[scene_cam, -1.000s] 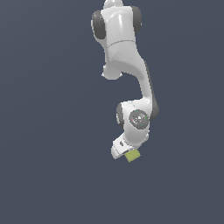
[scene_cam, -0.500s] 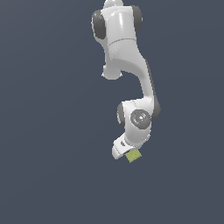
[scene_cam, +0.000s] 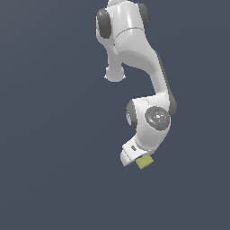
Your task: Pick up the object and move it to a goal position.
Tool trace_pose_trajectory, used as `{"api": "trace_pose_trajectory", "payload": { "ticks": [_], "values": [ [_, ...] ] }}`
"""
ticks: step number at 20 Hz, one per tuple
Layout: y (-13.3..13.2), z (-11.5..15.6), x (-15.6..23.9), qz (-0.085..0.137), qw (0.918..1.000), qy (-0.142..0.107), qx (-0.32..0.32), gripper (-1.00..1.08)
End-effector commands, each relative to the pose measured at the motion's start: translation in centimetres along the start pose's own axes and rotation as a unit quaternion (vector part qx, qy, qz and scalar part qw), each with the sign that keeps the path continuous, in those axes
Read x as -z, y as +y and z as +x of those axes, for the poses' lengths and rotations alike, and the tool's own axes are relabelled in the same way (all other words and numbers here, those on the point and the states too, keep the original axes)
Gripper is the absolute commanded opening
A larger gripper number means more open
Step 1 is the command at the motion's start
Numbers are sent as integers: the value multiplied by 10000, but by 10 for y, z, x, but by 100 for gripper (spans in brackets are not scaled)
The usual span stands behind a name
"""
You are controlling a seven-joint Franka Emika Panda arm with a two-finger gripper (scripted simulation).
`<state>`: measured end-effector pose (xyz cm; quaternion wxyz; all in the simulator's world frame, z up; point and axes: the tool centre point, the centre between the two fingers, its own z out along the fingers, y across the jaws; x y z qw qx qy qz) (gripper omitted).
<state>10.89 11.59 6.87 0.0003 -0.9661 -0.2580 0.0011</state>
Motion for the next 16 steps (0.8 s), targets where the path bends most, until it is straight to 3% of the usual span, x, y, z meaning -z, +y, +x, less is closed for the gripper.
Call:
{"api": "trace_pose_trajectory", "payload": {
  "ticks": [1,16],
  "values": [
    [-2,10,17,-2,10000,9,1,-100],
    [-6,31,48,-4,10000,10,1,-100]
  ]
}}
